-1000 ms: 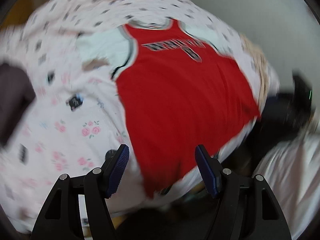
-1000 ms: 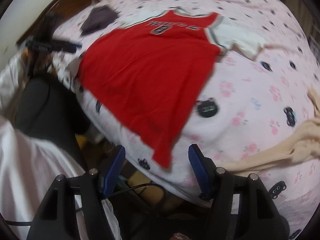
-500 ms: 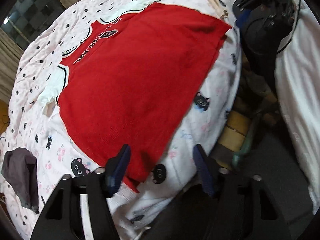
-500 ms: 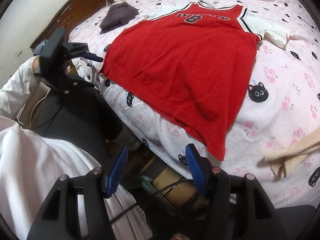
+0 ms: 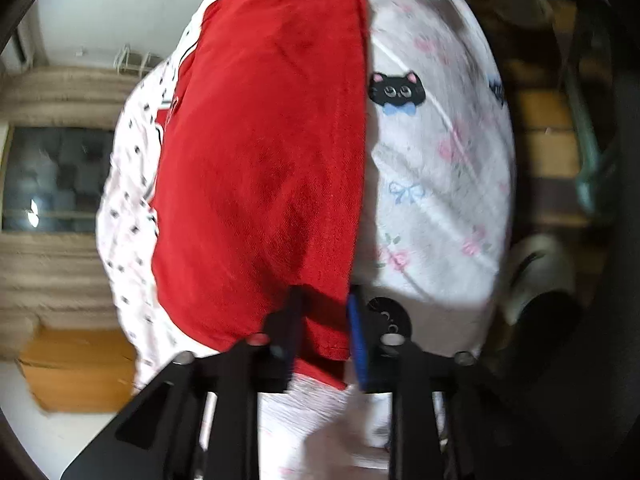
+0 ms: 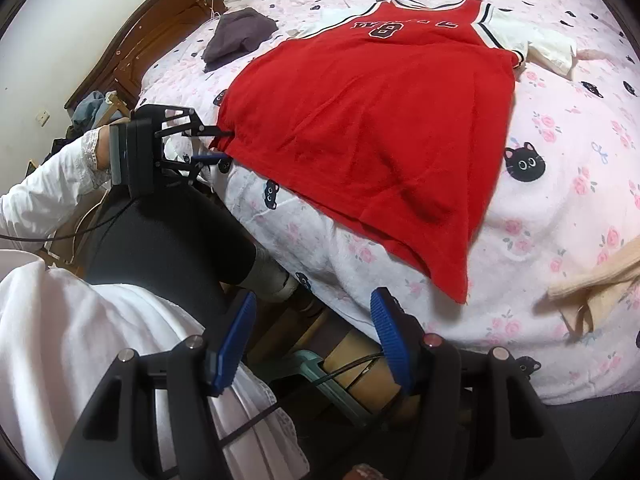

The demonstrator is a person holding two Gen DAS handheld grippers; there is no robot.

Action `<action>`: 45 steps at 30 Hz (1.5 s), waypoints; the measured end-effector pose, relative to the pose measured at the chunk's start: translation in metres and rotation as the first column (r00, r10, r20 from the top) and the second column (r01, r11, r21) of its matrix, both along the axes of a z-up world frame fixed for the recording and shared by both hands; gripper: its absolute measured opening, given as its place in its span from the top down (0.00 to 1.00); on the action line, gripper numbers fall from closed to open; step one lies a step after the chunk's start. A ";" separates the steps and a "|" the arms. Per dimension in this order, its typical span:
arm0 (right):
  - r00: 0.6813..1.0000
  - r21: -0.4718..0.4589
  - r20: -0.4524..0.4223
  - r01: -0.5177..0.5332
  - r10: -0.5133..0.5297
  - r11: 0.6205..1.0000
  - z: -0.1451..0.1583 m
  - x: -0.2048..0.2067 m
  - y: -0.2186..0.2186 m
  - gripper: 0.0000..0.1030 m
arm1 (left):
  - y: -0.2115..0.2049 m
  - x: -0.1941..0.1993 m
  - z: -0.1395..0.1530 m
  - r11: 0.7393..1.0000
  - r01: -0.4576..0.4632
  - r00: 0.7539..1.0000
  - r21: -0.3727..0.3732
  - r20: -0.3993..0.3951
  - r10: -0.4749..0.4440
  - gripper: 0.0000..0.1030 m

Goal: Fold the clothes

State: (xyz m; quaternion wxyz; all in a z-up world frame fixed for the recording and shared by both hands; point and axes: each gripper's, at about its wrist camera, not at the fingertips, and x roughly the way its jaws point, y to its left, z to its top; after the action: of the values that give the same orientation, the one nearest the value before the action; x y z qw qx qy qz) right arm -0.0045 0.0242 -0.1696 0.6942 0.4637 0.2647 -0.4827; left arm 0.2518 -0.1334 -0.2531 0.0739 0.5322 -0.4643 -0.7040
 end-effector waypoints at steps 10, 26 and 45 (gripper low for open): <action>1.000 0.016 0.002 0.011 -0.011 1.000 -0.002 -0.005 -0.001 0.41 | 0.004 0.007 0.017 0.998 -0.026 1.000 0.055 -0.016 0.027 0.92; 0.999 0.023 0.007 0.032 -0.032 0.999 -0.009 -0.008 0.003 0.40 | 0.003 0.004 0.039 0.984 -0.061 0.997 0.167 -0.034 0.067 0.93; 0.995 0.010 -0.022 0.096 -0.096 0.995 -0.010 -0.021 0.008 0.40 | -0.016 0.021 0.054 0.984 -0.127 0.991 0.127 -0.031 0.132 0.98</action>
State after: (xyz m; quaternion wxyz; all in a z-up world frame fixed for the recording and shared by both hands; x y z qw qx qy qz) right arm -0.0253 0.0323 -0.1794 0.6647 0.4745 0.2524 -0.5190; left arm 0.2729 -0.1496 -0.1989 0.0955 0.5511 -0.3823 -0.7356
